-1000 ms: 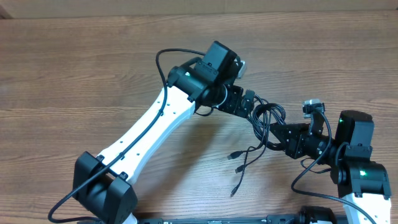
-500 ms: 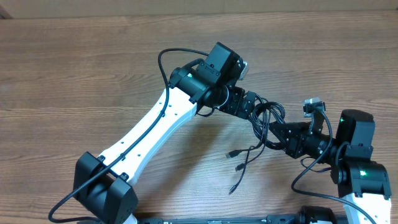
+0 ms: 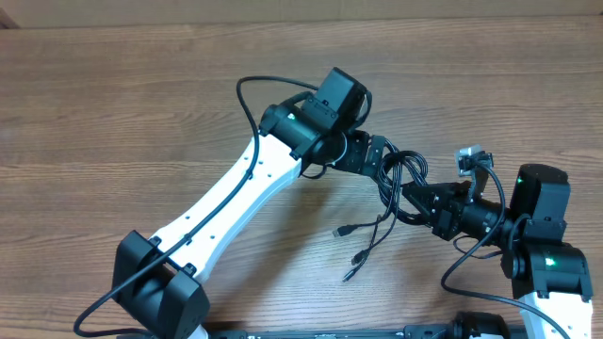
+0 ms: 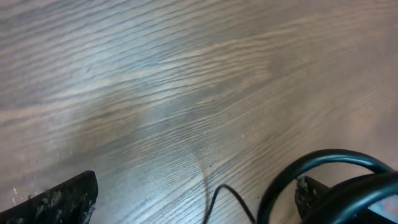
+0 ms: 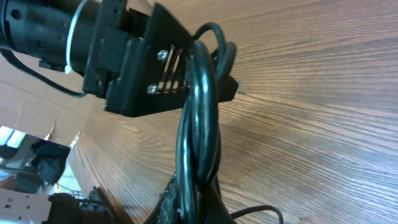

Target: Untangle cables

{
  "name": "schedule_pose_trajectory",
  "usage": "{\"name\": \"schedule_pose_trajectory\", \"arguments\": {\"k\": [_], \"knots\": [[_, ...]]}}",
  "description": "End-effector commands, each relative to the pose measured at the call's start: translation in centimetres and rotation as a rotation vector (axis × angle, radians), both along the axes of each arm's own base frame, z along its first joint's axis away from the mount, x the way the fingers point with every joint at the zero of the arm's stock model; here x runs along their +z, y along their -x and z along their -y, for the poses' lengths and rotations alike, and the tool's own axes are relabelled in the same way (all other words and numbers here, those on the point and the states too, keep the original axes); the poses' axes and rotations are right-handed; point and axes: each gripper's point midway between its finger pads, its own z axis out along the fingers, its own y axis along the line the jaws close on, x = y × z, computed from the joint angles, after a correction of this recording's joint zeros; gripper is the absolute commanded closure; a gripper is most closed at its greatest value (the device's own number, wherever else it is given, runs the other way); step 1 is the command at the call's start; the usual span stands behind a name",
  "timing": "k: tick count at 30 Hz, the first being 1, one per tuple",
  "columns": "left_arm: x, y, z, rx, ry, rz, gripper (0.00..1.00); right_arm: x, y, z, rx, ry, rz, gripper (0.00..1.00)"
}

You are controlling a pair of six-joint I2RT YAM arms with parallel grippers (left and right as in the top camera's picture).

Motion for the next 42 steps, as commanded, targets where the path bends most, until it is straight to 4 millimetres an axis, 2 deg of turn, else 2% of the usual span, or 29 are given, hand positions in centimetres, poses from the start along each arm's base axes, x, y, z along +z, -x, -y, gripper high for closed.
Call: {"name": "schedule_pose_trajectory", "arguments": {"k": [1,6,10,13,19,22,27,36,42], "knots": [[0.8,-1.9,-1.9,0.327,0.0,-0.007,0.0,1.5,0.7,-0.8,0.062,-0.05,0.043,0.96],[0.2,-2.1,-4.2,0.544,-0.047,-0.036,0.0,1.5,0.7,-0.8,0.062,-0.05,0.043,0.96],[-0.3,-1.7,-5.6,0.644,-0.071,-0.077,0.0,1.5,0.7,-0.8,0.061,-0.049,0.042,0.96],[-0.5,-1.7,-6.5,0.701,-0.071,-0.111,0.0,1.5,0.7,-0.8,0.061,-0.049,0.042,0.96],[-0.9,-1.2,-7.2,0.781,0.015,-0.293,0.0,1.5,0.7,-0.8,0.061,-0.05,0.039,0.96],[-1.0,-2.0,-9.1,0.835,0.015,-0.313,0.0,1.4,0.7,-0.8,0.061,-0.05,0.039,0.96],[-1.2,-2.2,-11.1,0.911,0.018,-0.367,0.0,1.4,0.6,-0.8,0.059,-0.047,0.041,0.96],[-1.1,-2.2,-11.3,0.986,0.066,-0.433,0.0,1.4,0.6,-0.8,0.058,-0.047,0.041,0.96],[-1.1,-2.2,-11.1,0.761,0.012,-0.355,0.01,1.1,0.4,-0.5,0.039,-0.029,0.035,0.96]]}}
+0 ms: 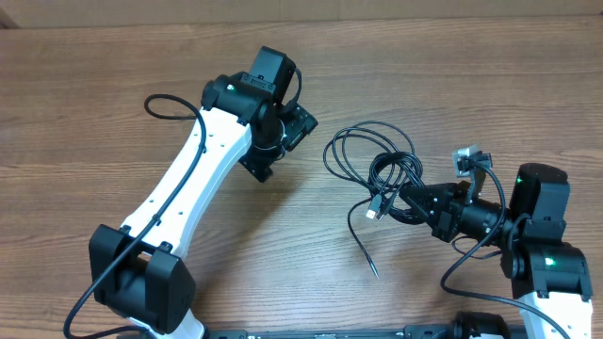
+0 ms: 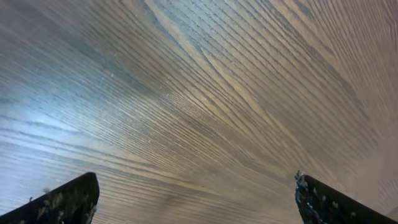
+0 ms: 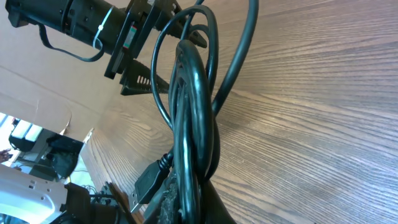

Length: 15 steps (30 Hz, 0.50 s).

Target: Untangle cables

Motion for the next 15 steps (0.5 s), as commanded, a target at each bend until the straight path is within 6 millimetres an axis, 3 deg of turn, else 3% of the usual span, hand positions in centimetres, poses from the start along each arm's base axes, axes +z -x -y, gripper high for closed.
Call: {"name": "schedule_pose_trajectory", "arguments": {"k": [1,7,10,13,15], "knots": [[1.0,-0.2,0.4,-0.217,-0.027,0.091,0.0,0.7,0.0,0.0,0.001,0.005,0.032,0.96],[2.2,-1.0,1.4,-0.615,-0.055,0.271,0.0,-1.2,-0.1,1.1,-0.05,0.098,-0.001,0.96],[4.2,-0.9,3.4,-0.798,0.024,0.397,0.0,-2.0,-0.1,1.8,-0.079,0.141,-0.026,0.96],[7.9,0.3,6.5,-1.074,0.164,0.624,0.0,-2.2,0.0,1.7,-0.07,0.147,-0.025,0.96],[9.3,1.0,7.3,-1.163,0.211,0.703,0.0,-2.1,0.1,1.6,-0.065,0.142,-0.024,0.96]]}}
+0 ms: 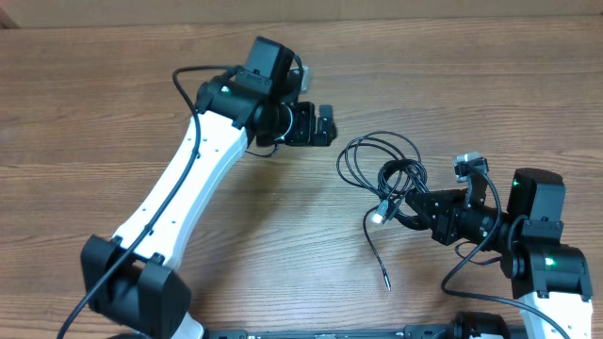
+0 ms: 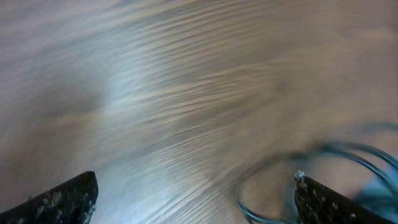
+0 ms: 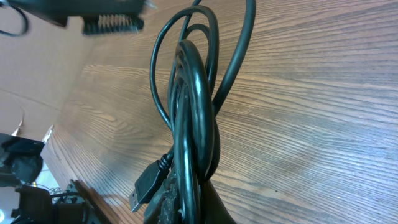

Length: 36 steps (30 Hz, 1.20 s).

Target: Untangle cables

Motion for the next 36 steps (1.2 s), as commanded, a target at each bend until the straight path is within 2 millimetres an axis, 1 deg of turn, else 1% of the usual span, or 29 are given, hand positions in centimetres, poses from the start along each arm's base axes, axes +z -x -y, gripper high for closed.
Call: {"name": "schedule_pose_trajectory", "arguments": {"k": [1,3,4,6,7,10,11,12,13,14,18,20,22,23,25,28,30,31,34,36], "knots": [[5.6,2.9,2.9,-0.363,0.169,0.219,0.0,0.8,0.2,-0.2,0.037,0.009,0.055,0.96],[6.2,3.3,3.4,-0.41,0.204,0.244,0.0,1.0,0.6,-0.7,0.079,-0.003,0.073,0.96],[6.8,3.7,4.1,-0.447,0.243,0.256,0.0,1.3,0.9,-1.1,0.111,-0.019,0.088,0.96],[7.0,4.5,5.0,-0.508,0.257,0.283,0.0,1.7,1.2,-1.5,0.145,-0.041,0.107,0.96],[7.0,4.8,5.4,-0.534,0.254,0.296,0.0,1.8,1.3,-1.6,0.148,-0.045,0.109,0.96],[6.8,7.0,7.6,-0.688,0.233,0.378,0.0,2.0,1.3,-1.7,0.155,-0.054,0.113,0.96],[6.4,7.3,8.1,-0.726,0.187,0.417,0.0,2.2,1.4,-1.9,0.165,-0.065,0.119,0.96],[6.0,7.0,8.2,-0.725,0.139,0.437,0.0,2.3,1.4,-1.9,0.17,-0.071,0.123,0.96],[5.3,6.3,7.9,-0.702,0.058,0.459,0.0,2.4,1.5,-2.0,0.177,-0.078,0.127,0.96],[5.0,5.9,7.7,-0.689,0.016,0.469,0.0,2.5,1.5,-2.1,0.177,-0.079,0.127,0.96],[4.5,5.1,7.1,-0.66,-0.061,0.489,0.0,2.5,1.5,-2.1,0.177,-0.079,0.127,0.96],[4.3,4.3,6.6,-0.644,-0.102,0.509,0.1,2.5,1.5,-2.1,0.18,-0.082,0.128,0.96],[4.1,3.6,6.0,-0.62,-0.154,0.52,0.17,2.7,1.7,-2.2,0.197,-0.086,0.143,0.96],[4.0,3.4,5.8,-0.612,-0.172,0.523,0.18,2.8,1.8,-2.4,0.21,-0.09,0.153,0.96],[3.8,3.1,5.4,-0.599,-0.201,0.528,0.18,3.1,2.0,-2.6,0.235,-0.099,0.173,0.96],[3.8,3.2,5.4,-0.645,-0.215,0.552,0.15,2.9,2.2,-2.7,0.252,-0.088,0.186,0.96],[3.7,3.4,5.4,-0.678,-0.22,0.564,0.08,2.9,2.3,-2.7,0.256,-0.086,0.185,0.96],[3.7,3.9,5.7,-0.724,-0.207,0.574,0.05,2.9,2.3,-2.7,0.257,-0.085,0.186,0.96],[3.8,5.5,6.5,-0.852,-0.145,0.598,0.03,2.9,2.4,-2.7,0.259,-0.088,0.187,0.96],[3.8,5.8,6.5,-0.876,-0.135,0.599,0.04,3.2,2.6,-2.9,0.274,-0.103,0.195,0.96]]}}
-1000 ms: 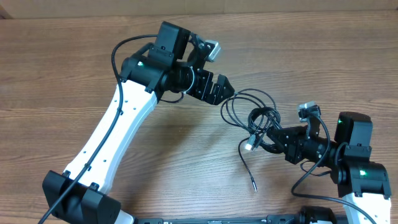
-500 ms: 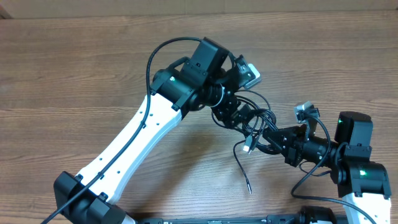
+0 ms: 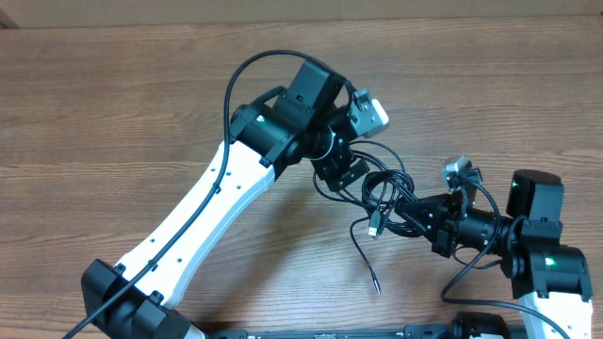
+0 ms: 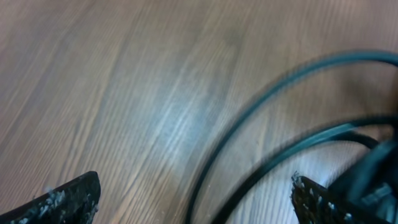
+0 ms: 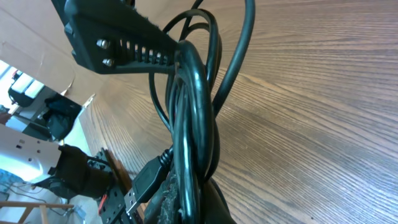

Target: Untangle cables

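Note:
A tangled bundle of black cables (image 3: 384, 191) hangs over the wooden table (image 3: 113, 113). My right gripper (image 3: 413, 217) is shut on the bundle's right side; in the right wrist view the cables (image 5: 193, 106) rise out of that gripper (image 5: 186, 202) with a USB plug (image 5: 142, 185) beside it. My left gripper (image 3: 343, 174) is open at the bundle's left loops. In the left wrist view its fingertips (image 4: 68, 199) stand wide apart, with blurred cable strands (image 4: 261, 143) crossing between them. A loose cable end (image 3: 369, 268) trails toward the near edge.
The left arm's white link (image 3: 207, 217) runs diagonally from the near left to the table's middle. The right arm's base (image 3: 546, 259) stands at the near right. The left gripper's slotted finger (image 5: 127, 43) shows above the bundle in the right wrist view.
My left gripper was open over bare table up and left of the loops. Now it sits at the bundle's left loops with strands between its fingers. The right gripper still holds the bundle.
At first my left gripper was close against the bundle held by the right gripper. Then it stood far to the left over bare table, and the loops had spread out. It was nearer afterwards, and now it is open at the loops again.

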{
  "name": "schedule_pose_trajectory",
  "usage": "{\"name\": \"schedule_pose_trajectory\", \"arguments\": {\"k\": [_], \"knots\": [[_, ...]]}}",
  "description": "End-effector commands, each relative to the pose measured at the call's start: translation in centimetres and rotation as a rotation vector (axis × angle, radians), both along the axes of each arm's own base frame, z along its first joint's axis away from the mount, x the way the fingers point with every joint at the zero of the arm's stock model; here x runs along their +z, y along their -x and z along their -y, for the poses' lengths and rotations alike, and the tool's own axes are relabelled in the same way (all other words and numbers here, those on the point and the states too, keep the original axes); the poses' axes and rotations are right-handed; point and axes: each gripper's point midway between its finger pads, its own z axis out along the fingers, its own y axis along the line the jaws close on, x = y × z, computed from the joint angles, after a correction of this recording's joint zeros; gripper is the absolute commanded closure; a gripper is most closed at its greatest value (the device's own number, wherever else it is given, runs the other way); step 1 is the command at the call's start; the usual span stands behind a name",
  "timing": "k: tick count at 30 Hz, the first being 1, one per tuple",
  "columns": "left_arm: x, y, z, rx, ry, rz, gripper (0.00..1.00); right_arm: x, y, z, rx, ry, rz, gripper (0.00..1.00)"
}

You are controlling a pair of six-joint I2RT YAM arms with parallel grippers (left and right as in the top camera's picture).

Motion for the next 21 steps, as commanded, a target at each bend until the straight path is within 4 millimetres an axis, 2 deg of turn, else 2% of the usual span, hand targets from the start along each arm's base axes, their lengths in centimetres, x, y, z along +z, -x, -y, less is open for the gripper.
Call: {"name": "schedule_pose_trajectory", "arguments": {"k": [1,9,13,15,17,18,21], "knots": [[1.3,1.0,0.7,-0.135,0.039,0.044,0.04,1.4,0.6,-0.6,0.059,-0.039,0.066,0.96],[1.5,1.6,1.1,-0.164,0.058,0.032,0.05,2.0,0.9,-0.9,0.088,-0.066,0.084,0.96],[1.8,2.3,1.8,-0.213,0.083,0.034,0.08,2.0,0.9,-0.9,0.088,-0.066,0.084,0.96],[1.8,2.5,2.0,-0.223,0.092,0.031,0.13,2.0,0.9,-1.0,0.088,-0.067,0.082,0.96],[1.8,2.5,2.0,-0.224,0.094,0.029,0.27,2.0,0.9,-1.0,0.088,-0.067,0.082,0.96],[1.8,2.5,2.0,-0.224,0.093,0.029,0.45,2.1,1.0,-1.0,0.093,-0.074,0.084,0.96],[1.9,2.6,2.0,-0.226,0.096,0.027,0.63,2.2,1.0,-1.1,0.096,-0.077,0.087,0.96]]}}
